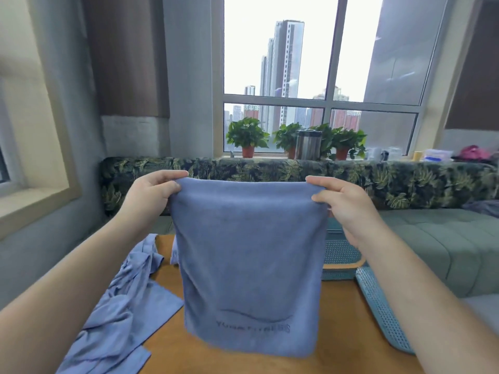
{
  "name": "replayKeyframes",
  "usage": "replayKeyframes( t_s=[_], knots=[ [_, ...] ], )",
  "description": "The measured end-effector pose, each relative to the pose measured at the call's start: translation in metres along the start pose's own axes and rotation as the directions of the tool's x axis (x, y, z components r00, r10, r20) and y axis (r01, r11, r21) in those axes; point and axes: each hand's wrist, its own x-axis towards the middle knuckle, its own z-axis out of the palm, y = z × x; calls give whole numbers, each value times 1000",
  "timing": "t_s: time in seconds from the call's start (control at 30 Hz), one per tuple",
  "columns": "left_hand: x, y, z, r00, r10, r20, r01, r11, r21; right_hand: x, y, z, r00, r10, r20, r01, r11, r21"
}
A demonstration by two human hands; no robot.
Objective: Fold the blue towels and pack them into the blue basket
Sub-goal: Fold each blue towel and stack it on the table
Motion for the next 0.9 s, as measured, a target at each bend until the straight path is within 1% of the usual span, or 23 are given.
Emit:
replayKeyframes(
  t_s=[0.1, 0.17, 0.23, 0.33, 0.43, 0.5, 0.6, 0.67, 0.7, 0.77, 0.9],
  knots=[
    [16, -5, 7, 999, -17, 29, 12, 990, 137, 20, 1, 14, 998, -1, -66, 1, 1000, 6],
    [30, -7, 11, 999, -4, 39, -5, 972, 234, 36, 4, 23, 999, -23, -46, 22, 999, -38],
    [43, -6, 15, 1000, 21, 18, -25, 949, 314, 51, 6, 30, 999, -33, -27, 31, 995, -94],
    [61, -1, 19, 993, 113, -37, -89, 912, 402, 69, 5, 37, 992, -116, -45, 103, 968, -228],
    [64, -5, 18, 975, 218, -50, -170, 869, 464, 73, 10, 38, 970, -245, -11, 217, 878, -426],
    [58, -18, 14, 968, 247, -47, -194, 854, 482, 65, 24, 36, 964, -265, 12, 234, 831, -504],
    [30, -58, 7, 978, 204, -40, -154, 840, 521, 33, 56, 30, 977, -196, 89, 214, 827, -520],
    [-3, -89, 7, 990, 140, -6, -118, 855, 506, 5, 88, 26, 988, -65, 144, 127, 869, -479],
    [-23, -103, 8, 997, 70, 13, -68, 887, 456, -9, 107, 23, 987, -3, 160, 76, 887, -455],
    [-66, -135, 12, 997, -57, 53, 30, 910, 414, -39, 148, 18, 983, 73, 170, 8, 902, -432],
    [-132, -201, 19, 984, -165, 70, 126, 912, 389, -99, 221, 14, 955, 255, 153, -181, 906, -383]
  ],
)
